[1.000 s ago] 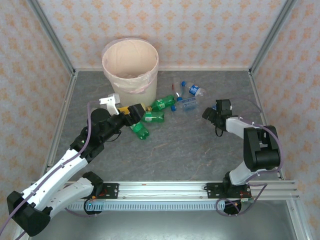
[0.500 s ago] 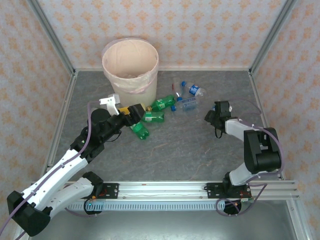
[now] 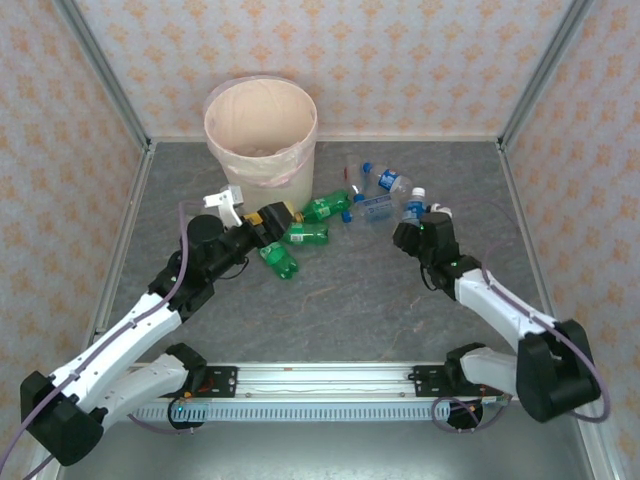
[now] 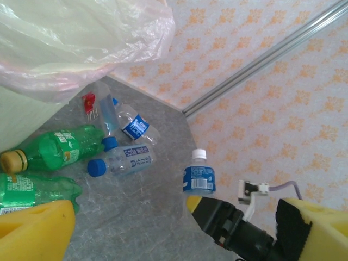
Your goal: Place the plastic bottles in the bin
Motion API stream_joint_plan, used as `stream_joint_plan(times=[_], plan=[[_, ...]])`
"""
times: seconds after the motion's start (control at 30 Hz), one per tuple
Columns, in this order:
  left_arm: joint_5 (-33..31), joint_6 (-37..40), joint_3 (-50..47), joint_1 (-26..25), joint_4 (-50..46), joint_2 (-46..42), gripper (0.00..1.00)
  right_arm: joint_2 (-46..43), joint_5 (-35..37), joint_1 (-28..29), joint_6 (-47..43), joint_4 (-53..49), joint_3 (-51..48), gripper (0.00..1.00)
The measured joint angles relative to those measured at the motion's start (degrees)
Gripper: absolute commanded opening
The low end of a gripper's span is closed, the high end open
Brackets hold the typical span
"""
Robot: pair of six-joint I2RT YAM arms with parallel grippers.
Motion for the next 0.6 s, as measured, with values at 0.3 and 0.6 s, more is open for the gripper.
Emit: stream_joint_plan(times=[0.3, 0.6], plan=[[3.7, -2.4, 0.0, 0.0, 3.6, 2.4, 0.88, -6.6, 5.4, 17.2, -4.5, 1.0, 0.3, 0.52], [8.1, -2.6, 0.1, -0.7, 6.8, 5.9, 0.77, -3.5, 13.8, 35.1, -9.6, 1.5, 6.5, 0.53]])
